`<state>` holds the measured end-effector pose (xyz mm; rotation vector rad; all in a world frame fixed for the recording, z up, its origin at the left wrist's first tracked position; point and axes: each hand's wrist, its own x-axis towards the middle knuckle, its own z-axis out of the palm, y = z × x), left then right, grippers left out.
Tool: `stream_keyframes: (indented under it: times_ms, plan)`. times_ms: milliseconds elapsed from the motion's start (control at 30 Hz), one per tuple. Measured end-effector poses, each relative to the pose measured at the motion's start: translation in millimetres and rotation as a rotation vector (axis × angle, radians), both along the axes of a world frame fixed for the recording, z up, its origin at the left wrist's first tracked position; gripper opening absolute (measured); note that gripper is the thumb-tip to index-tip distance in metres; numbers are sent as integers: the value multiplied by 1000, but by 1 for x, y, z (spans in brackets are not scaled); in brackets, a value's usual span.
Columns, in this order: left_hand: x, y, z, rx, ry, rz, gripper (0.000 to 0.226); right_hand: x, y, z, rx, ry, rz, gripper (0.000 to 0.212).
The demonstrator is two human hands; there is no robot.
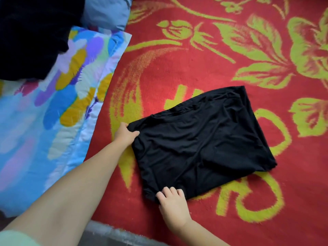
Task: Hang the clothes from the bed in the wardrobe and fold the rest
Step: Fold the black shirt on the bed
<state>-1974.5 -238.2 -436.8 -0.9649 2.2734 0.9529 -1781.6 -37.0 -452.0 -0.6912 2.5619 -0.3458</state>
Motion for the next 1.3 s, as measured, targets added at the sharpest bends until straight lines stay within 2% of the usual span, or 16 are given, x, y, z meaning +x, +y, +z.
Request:
stream_keyframes:
  times_ms: [67, 133, 233, 367, 567, 667, 700, 767, 833, 967, 1033, 1100, 1167, 1300]
  plan:
    - [-5, -6, 8, 91, -16, 5, 17, -6, -5, 11, -69, -39, -83, 16]
    - [-16, -7, 21, 242, 3, 131, 8, -16, 0, 20, -222, -164, -240, 19]
    - [-41, 15, 50, 404, 9, 211, 7, -29, 27, 34, -402, -244, -418, 23]
    - [-86, 79, 85, 531, 71, 183, 20, -54, 78, 60, -564, -127, -750, 25]
    - [-133, 216, 98, 685, 187, 259, 22, -90, 192, 86, -540, 92, -1088, 22]
    - [-146, 278, 93, 774, 216, 267, 9, -105, 241, 75, -488, 107, -1201, 17]
    - [-149, 295, 89, 830, 210, 264, 12, -110, 254, 68, -472, 95, -1232, 15]
    - [-148, 316, 77, 876, 192, 244, 35, -116, 274, 50, -410, 33, -1265, 13]
    - [-133, 327, 63, 747, 204, 197, 47, -116, 290, 32, -319, -18, -1257, 19]
    - [-66, 303, 39, 266, 465, 126, 17, -117, 302, 27, -287, -128, -1276, 55]
    - [-22, 289, 35, 121, 514, 183, 19, -127, 303, 36, -296, -202, -1253, 70]
    - [21, 289, 29, 62, 411, 285, 36, -142, 305, 41, -284, -292, -1240, 79]
    - [63, 298, 20, 107, 191, 417, 51, -152, 301, 44, -210, -397, -1207, 74]
    - [100, 318, 7, 501, -92, 678, 70, -161, 298, 41, -17, -389, -1053, 32]
